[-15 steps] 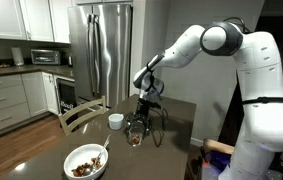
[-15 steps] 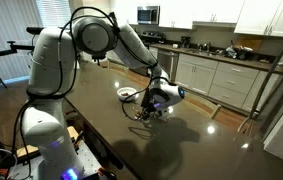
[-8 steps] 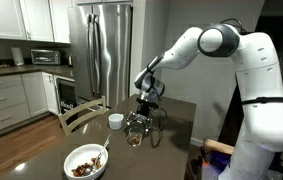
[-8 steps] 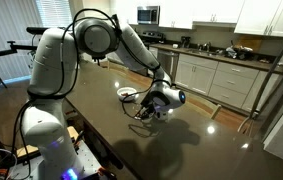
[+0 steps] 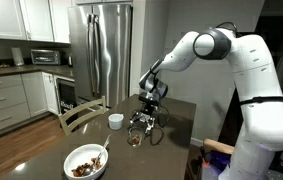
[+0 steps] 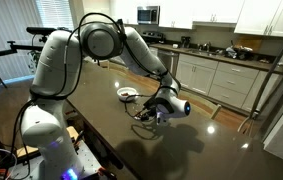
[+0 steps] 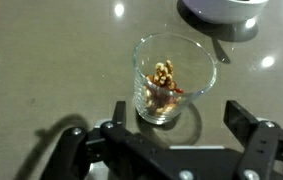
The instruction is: Pour the contents of the glass cup into the white bowl
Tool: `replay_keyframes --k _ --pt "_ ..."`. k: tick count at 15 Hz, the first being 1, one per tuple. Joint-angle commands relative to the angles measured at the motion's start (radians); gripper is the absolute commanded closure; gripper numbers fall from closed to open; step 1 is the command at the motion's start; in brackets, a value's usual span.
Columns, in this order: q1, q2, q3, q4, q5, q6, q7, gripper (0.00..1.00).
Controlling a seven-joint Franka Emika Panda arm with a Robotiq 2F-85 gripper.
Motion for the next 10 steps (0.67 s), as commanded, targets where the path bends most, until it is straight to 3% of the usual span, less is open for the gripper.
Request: replay_keyframes --k 1,10 --pt "-0.037 0.043 -0.004 0.032 0.081 -0.097 0.02 0.0" --pt "-0.03 0.062 -0.015 0.017 0.114 -0.109 0.019 0.0"
